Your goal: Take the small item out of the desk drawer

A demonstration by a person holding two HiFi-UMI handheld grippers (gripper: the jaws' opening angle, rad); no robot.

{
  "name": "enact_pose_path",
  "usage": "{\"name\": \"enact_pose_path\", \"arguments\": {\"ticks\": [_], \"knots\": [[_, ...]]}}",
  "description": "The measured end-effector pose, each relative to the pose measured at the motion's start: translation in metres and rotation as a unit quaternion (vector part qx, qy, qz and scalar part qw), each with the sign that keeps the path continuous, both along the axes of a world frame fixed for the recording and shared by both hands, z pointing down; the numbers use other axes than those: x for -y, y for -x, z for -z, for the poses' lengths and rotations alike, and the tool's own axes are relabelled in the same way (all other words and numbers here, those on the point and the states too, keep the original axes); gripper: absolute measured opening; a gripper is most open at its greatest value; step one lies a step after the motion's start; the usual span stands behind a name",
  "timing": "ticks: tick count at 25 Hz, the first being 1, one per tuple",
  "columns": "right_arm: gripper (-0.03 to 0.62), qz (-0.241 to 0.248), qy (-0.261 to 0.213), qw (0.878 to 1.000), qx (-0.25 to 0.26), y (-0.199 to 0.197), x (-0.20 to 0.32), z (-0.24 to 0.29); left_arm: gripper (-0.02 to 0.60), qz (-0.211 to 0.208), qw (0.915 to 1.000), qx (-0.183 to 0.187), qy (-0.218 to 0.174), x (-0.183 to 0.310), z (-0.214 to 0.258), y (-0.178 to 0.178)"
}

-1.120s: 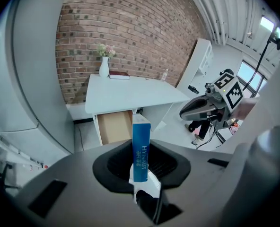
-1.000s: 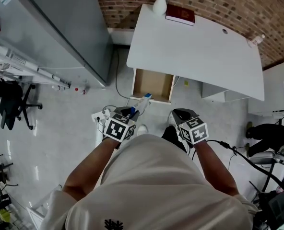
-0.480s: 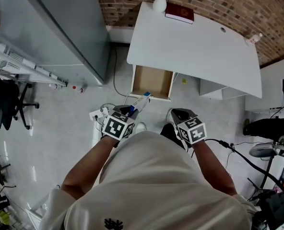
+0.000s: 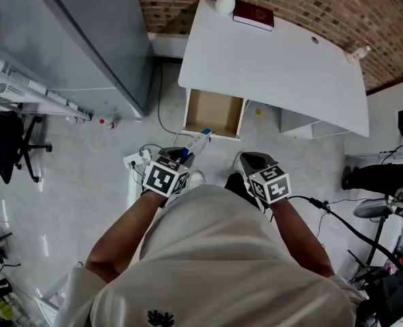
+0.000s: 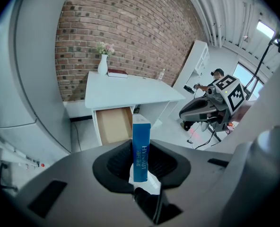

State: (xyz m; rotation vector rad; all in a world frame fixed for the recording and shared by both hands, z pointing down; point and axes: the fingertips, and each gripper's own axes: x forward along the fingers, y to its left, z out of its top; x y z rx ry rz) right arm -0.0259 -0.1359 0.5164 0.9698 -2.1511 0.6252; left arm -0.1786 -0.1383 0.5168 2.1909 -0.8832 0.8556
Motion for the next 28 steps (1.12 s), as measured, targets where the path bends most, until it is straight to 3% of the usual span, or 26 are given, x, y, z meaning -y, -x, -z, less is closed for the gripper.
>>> {"name": "enact_pose_path", "arguments": {"ticks": [28], "knots": [[0.031,-0.014,0.001,1.0,0.009,-0.021,-0.012,-0.004,0.092,-0.011,0.9999,0.001,-0.002,-0.005,-0.004,-0.023]]}}
